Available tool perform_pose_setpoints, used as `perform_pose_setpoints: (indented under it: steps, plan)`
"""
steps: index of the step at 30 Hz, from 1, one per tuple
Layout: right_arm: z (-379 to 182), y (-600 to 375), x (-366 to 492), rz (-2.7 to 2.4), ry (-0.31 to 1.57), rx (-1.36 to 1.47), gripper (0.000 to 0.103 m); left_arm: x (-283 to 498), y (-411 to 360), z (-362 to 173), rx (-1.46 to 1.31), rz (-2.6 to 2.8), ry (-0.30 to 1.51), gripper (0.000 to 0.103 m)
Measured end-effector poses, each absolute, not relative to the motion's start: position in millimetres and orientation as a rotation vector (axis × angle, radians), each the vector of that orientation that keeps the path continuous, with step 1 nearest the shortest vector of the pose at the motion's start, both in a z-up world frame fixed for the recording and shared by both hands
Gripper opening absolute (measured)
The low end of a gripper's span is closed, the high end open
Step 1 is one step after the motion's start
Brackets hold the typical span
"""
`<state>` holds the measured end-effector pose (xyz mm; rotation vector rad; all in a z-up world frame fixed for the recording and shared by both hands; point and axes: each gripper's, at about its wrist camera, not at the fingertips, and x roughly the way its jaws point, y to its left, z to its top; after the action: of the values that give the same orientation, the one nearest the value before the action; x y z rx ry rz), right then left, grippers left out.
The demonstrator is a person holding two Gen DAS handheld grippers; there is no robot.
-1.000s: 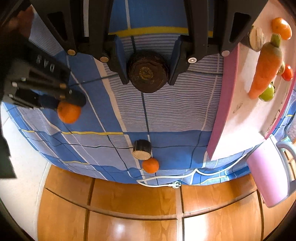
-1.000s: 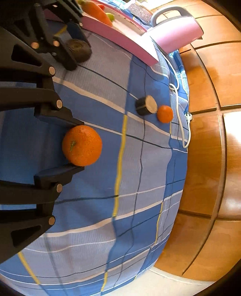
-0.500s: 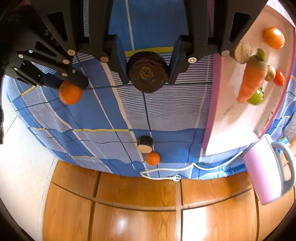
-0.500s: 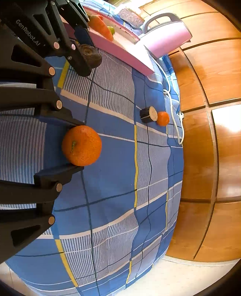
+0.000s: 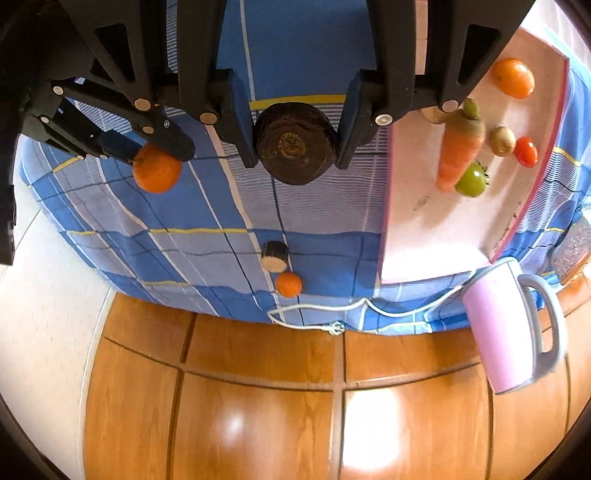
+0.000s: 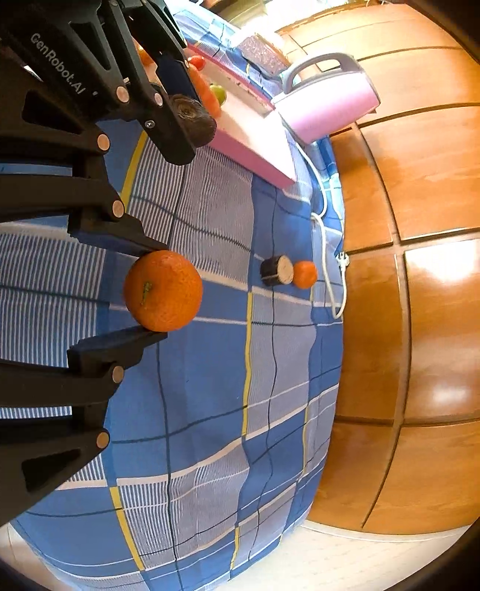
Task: Organize fruits
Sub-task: 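Carry the mandarin with the right tool while the left tool carries the dark slice over the tray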
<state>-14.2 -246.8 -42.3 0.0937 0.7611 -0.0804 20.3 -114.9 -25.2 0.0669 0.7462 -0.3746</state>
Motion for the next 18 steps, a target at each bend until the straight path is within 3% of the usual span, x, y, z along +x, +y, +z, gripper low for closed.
perform_pose_setpoints:
  steps: [18]
  plan:
    - [-19.9,-198.8,0.7,0.050,0.729,0.020,0.038,30.9,-59.2,-2.2,-0.011,-0.264,0.714,0.042]
